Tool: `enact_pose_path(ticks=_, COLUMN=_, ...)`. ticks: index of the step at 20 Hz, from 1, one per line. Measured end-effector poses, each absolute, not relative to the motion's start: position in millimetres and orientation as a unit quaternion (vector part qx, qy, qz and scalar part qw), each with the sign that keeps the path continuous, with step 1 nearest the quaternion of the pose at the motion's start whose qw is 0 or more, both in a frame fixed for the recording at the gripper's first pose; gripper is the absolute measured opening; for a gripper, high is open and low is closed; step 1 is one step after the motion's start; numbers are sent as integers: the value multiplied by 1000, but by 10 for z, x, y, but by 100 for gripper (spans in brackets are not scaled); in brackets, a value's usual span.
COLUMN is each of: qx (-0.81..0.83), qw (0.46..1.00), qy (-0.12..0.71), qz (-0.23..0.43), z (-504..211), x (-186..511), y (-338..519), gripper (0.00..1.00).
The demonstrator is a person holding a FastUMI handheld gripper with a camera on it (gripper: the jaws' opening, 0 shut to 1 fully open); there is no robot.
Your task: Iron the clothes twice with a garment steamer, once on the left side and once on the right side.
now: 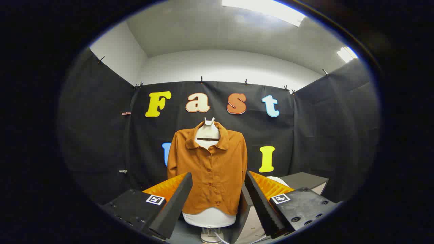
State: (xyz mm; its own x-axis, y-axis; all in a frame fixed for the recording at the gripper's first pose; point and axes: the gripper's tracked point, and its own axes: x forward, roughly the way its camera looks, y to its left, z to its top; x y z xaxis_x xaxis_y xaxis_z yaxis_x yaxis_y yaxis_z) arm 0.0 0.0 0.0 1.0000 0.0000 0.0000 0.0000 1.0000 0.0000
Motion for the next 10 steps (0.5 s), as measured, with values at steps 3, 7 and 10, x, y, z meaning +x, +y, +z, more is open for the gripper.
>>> enact_pose_path(ticks=3, qx=5, qw=1000, qy=-2, qz=0, z=13, x=-19, y=-3, gripper=98)
enact_pose_path(ticks=7, qx=4, qw=1000, qy=1, qz=-1, z=-4, x=-30, y=3, gripper=98)
enact_pose_path(ticks=10, qx=2, qw=1000, qy=1, qz=-2, z=-5, x=-23, y=13, gripper=98)
